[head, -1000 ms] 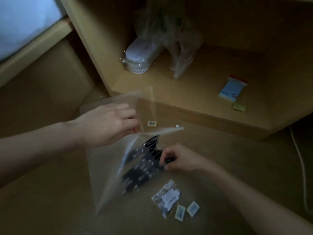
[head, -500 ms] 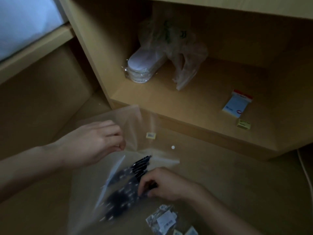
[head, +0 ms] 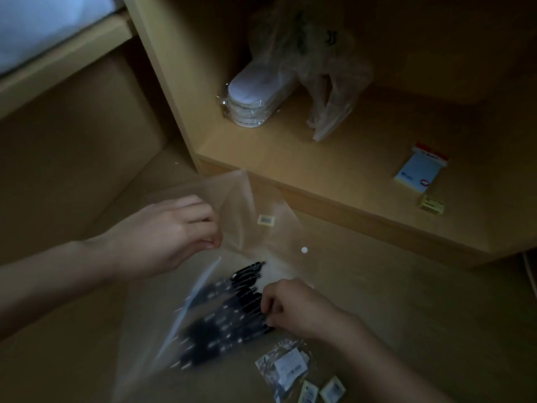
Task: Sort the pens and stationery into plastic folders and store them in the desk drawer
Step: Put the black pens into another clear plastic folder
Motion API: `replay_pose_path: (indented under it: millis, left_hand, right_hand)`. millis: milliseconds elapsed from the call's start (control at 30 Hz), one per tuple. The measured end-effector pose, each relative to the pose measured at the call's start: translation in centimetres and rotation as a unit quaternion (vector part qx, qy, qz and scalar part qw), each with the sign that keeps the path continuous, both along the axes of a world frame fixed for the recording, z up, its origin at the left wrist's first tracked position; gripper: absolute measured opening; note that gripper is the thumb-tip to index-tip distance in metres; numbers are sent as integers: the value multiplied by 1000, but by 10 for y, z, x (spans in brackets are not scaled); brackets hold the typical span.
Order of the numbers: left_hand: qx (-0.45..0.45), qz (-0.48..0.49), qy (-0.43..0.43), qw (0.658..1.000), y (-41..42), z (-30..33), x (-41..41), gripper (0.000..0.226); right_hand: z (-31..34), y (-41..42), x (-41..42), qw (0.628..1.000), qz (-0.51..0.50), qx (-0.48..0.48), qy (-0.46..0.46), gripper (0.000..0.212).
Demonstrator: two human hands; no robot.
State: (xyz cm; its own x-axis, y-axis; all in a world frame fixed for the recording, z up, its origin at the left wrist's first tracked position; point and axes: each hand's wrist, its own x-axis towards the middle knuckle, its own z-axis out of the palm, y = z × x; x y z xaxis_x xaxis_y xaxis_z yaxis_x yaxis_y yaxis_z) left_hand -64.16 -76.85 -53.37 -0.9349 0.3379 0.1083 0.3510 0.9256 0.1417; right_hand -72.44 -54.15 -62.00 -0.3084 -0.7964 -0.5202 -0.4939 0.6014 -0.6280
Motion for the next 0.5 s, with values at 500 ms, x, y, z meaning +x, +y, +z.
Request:
replay_pose_path:
  millis: [500]
  left_hand:
    - [24,31,-14,999,11,-11,13,20]
  right_hand:
    - [2,16,-4,982,-173,-72,22,12]
